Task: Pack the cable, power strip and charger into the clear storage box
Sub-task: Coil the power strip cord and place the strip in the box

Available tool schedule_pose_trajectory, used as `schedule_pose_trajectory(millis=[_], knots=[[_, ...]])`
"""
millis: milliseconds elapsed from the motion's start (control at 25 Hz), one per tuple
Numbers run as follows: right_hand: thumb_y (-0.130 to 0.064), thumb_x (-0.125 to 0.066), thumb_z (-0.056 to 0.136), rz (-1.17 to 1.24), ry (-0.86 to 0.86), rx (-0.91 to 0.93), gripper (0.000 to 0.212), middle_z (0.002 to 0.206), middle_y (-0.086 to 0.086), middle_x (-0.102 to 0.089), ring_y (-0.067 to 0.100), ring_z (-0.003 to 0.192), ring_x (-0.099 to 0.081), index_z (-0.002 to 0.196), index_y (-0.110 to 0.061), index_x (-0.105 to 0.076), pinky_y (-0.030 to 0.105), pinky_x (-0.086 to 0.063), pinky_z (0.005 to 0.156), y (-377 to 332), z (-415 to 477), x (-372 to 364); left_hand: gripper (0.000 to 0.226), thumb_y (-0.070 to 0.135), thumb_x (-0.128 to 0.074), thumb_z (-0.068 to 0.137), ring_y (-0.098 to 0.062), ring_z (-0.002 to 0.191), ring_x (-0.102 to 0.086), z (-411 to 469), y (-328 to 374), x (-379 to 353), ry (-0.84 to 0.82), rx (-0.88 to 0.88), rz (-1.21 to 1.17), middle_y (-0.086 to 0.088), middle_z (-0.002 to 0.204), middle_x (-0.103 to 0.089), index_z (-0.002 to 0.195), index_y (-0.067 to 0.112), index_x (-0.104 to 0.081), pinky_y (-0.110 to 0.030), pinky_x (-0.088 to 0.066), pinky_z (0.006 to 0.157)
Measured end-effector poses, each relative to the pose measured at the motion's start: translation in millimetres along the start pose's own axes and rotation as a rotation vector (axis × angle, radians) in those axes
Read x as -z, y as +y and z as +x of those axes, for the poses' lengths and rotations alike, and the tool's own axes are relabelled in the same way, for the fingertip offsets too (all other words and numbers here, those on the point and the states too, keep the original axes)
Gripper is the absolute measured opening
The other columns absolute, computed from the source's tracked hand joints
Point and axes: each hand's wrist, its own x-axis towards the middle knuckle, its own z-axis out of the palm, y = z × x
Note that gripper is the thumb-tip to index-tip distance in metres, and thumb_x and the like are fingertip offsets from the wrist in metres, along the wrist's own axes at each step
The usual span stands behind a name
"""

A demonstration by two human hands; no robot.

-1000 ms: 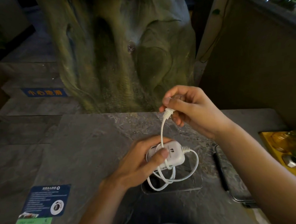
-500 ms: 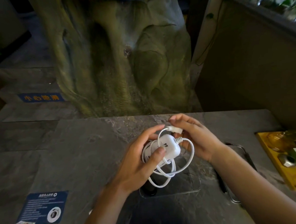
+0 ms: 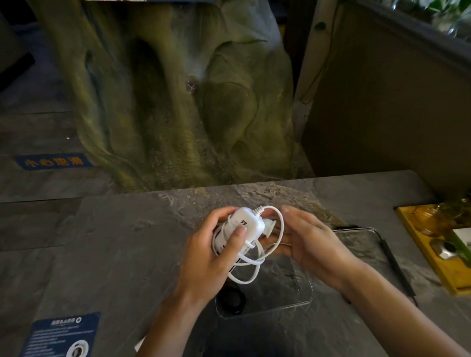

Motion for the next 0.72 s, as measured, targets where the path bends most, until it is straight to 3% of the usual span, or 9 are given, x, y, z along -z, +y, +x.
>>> schedule_pose_trajectory(millis=[160,320,440,560,720], knots=[[-0.048,-0.042,0.095,-0.145,-0.038,0.007,0.053,0.110,0.021,-0.070,0.035,0.102,-0.068,0.112,-0.003,-0.065,0.042,-0.055,0.091,-6.8,-8.8,1.6,0.032,0.046,-0.062,0.081,-0.004,0.088,-0.067,2.3,-2.5,2.3,-0.034,-0.001,0.123,0.015,0.099,-0.069,0.110,0.031,-0.059,-0.025,-0.055,0.068],[-0.029,-0.068,0.085,-0.402,0.034,0.134,0.035,0.096,0.022,-0.070,0.042,0.090,-0.068,0.103,0.000,-0.062,0.058,-0.053,0.084,-2.2,-10.3,-0.9,0.029,0.031,-0.066,0.087,-0.005,0.088,-0.067,3.8,-2.5,-1.0,-0.149,0.001,0.170,0.011,0.099,-0.069,0.116,0.028,-0.059,-0.028,-0.057,0.070],[-0.027,-0.071,0.083,-0.358,0.088,0.168,0.034,0.093,0.025,-0.070,0.045,0.088,-0.068,0.101,0.000,-0.062,0.062,-0.052,0.080,5.0,-10.2,-2.2,0.037,0.025,-0.067,0.086,-0.004,0.094,-0.067,4.9,-4.7,-1.4,-0.210,0.062,0.101,0.011,0.104,-0.070,0.121,0.027,-0.059,-0.027,-0.057,0.075],[-0.023,-0.070,0.085,-0.292,0.161,0.180,0.031,0.093,0.032,-0.067,0.051,0.087,-0.065,0.099,0.004,-0.063,0.065,-0.052,0.079,17.2,-10.7,0.9,0.049,0.035,-0.073,0.078,-0.001,0.102,-0.064,7.0,-12.3,-2.3,-0.179,0.102,0.083,0.016,0.111,-0.066,0.124,0.034,-0.056,-0.023,-0.054,0.083],[-0.021,-0.067,0.085,-0.150,0.259,0.186,0.029,0.093,0.025,-0.072,0.043,0.086,-0.070,0.102,0.003,-0.065,0.055,-0.056,0.081,30.9,-13.0,2.1,0.060,0.049,-0.080,0.066,-0.003,0.092,-0.068,7.1,-22.7,-14.3,-0.032,0.247,-0.014,0.010,0.103,-0.069,0.119,0.033,-0.057,-0.023,-0.056,0.074]])
